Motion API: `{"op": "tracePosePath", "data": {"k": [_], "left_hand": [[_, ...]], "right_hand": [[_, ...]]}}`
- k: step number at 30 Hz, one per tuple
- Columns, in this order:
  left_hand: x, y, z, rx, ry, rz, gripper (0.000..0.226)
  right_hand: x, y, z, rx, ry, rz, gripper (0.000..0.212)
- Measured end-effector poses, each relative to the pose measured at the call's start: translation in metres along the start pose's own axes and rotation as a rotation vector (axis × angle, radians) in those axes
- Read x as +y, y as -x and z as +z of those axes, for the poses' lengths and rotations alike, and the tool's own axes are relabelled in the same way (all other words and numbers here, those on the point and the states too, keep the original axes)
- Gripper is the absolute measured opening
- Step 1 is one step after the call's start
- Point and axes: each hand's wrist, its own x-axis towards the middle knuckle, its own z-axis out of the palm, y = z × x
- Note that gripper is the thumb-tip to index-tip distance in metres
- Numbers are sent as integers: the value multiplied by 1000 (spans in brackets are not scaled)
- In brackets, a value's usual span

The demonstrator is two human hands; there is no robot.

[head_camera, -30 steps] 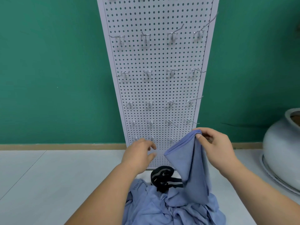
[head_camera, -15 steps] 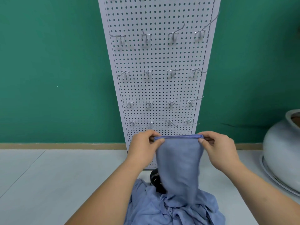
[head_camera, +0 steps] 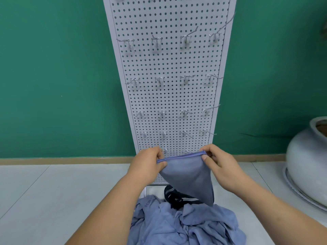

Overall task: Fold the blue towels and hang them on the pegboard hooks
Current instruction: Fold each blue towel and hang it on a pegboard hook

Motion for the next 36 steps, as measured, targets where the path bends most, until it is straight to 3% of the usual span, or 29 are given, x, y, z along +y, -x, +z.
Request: {"op": "tracePosePath", "data": {"k": [3, 5, 8, 10, 14, 17, 20, 23, 27, 29, 32, 36], "left_hand": [[5, 8, 5, -241, 123, 82, 53], [17, 12, 8, -309, 323, 162, 56], [31, 12, 13, -212, 457, 223, 18], [37, 13, 15, -147, 429, 235, 8], [43, 18, 14, -34, 389, 269, 3], [49, 20, 8, 87, 322, 397, 6], [54, 22, -2, 180, 281, 517, 9], [52, 21, -12, 261, 286, 561, 12], [42, 19, -21, 365, 509, 400, 15], [32, 16, -23, 438, 586, 277, 16], [11, 7, -22, 500, 628, 112, 10], [-19, -5, -10, 482, 665, -123, 12]], "right_hand": [[-15, 4, 13, 17, 31, -122, 22], [-21, 7, 19, 1, 37, -175, 24], [-23, 8, 24, -4, -5, -152, 28], [-21, 7, 25, 36, -29, -100, 26], [-20, 7, 26, 0, -206, 19, 19], [-23, 13, 27, -151, -338, 65, 35], [-24, 14, 26, -241, -249, -1, 47], [-15, 8, 22, -292, -68, -3, 41], [23, -1, 8, -334, 356, 15, 32], [42, -2, -3, -374, 447, 74, 29], [58, -1, -21, -403, 406, 161, 13], [56, 2, -37, -174, 108, 209, 23]]}}
